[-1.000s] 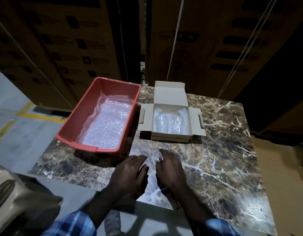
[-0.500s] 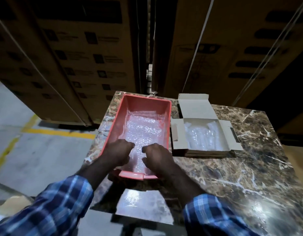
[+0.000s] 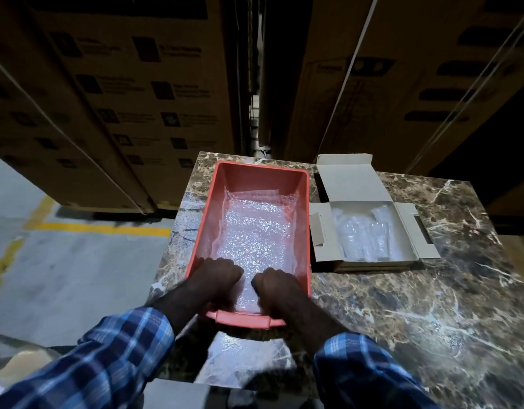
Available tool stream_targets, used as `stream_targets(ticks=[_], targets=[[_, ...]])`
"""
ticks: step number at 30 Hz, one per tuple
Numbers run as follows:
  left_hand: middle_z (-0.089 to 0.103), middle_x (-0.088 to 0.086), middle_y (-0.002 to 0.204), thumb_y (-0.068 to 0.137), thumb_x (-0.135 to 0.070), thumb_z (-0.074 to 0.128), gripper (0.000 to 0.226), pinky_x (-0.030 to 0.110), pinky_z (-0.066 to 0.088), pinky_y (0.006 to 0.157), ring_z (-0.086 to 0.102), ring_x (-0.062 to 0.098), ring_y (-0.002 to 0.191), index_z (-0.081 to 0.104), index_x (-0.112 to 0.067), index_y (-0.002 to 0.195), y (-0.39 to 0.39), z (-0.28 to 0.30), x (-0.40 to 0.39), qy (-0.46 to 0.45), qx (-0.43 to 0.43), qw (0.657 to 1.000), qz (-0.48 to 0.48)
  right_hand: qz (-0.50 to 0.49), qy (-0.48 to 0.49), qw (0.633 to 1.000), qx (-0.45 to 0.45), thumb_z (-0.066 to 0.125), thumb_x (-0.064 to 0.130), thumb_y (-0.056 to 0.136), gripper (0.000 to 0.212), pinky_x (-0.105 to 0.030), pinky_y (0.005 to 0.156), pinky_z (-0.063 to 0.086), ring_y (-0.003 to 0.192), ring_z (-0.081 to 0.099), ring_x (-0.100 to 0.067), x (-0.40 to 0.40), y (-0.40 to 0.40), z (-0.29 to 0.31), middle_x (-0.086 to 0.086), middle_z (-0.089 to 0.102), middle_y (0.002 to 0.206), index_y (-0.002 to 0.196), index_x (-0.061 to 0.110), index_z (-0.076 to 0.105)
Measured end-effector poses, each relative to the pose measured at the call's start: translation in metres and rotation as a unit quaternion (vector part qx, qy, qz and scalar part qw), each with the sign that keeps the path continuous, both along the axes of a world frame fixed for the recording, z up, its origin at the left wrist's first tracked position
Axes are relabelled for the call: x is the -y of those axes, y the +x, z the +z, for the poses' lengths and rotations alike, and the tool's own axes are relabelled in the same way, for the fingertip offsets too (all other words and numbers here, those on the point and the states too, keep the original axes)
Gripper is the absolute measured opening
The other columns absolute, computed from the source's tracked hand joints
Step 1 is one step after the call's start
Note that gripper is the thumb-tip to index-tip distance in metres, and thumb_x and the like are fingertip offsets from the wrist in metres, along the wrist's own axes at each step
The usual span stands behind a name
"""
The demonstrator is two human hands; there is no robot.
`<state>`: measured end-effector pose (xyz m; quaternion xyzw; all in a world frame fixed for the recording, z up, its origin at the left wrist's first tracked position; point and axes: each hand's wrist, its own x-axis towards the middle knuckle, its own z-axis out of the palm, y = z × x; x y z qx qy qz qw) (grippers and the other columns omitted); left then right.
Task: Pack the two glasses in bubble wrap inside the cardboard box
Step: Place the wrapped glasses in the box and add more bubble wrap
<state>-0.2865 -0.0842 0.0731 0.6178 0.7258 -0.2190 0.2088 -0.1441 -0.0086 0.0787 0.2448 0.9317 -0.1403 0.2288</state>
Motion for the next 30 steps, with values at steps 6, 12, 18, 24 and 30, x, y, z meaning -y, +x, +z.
stream_targets(ticks=[6,12,18,24,30], targets=[[0.053,0.007,0.119,0.086,-0.032,0.061,0.038,0.040,0.046,0.080,0.058,0.029,0.107,0.050,-0.020,0.120,-0.003,-0.013,0.013,0.061,0.019,0.998,-0.016,0.032,0.008,0.998,0.050,0.077,0.026,0.081,0.042,-0.041,0.090,0.049,0.113,0.058,-0.034,-0.004,-0.007,0.001,-0.014,0.058,0.118,0.116,0.013,0.059],[0.050,0.011,0.122,0.089,-0.030,0.056,0.043,0.039,0.045,0.078,0.058,0.033,0.105,0.046,-0.015,0.128,0.003,-0.015,0.017,0.110,-0.006,0.994,-0.023,0.098,0.107,0.988,0.049,0.076,0.027,0.083,0.056,-0.043,0.094,0.042,0.116,0.052,-0.033,-0.003,-0.003,-0.002,-0.015,0.053,0.123,0.130,0.012,0.050],[0.060,0.009,0.097,0.062,-0.047,0.079,0.066,0.038,0.050,0.060,0.064,0.030,0.080,0.050,-0.019,0.113,-0.004,-0.029,0.020,0.143,0.011,0.989,-0.028,0.019,0.036,0.999,0.010,0.056,0.017,0.093,0.030,-0.039,0.089,0.047,0.113,0.060,-0.034,-0.013,-0.010,0.014,-0.014,0.059,0.121,0.122,0.011,0.059],[0.068,0.008,0.108,0.094,-0.040,0.059,0.017,0.037,0.047,0.080,0.063,0.029,0.103,0.057,-0.024,0.100,-0.007,-0.009,0.006,0.143,0.073,0.986,0.038,-0.057,0.012,0.998,-0.037,0.046,0.019,0.099,0.033,-0.037,0.088,0.043,0.119,0.054,-0.036,-0.027,-0.015,0.031,-0.019,0.053,0.129,0.127,0.005,0.052],[0.072,0.007,0.103,0.091,-0.024,0.061,0.012,0.040,0.055,0.081,0.068,0.028,0.099,0.067,-0.026,0.101,-0.017,-0.003,0.001,0.151,0.125,0.973,0.120,-0.131,-0.063,0.988,-0.047,0.050,0.016,0.091,0.034,-0.034,0.089,0.047,0.115,0.057,-0.036,-0.039,-0.022,0.034,-0.019,0.059,0.127,0.121,0.006,0.061]])
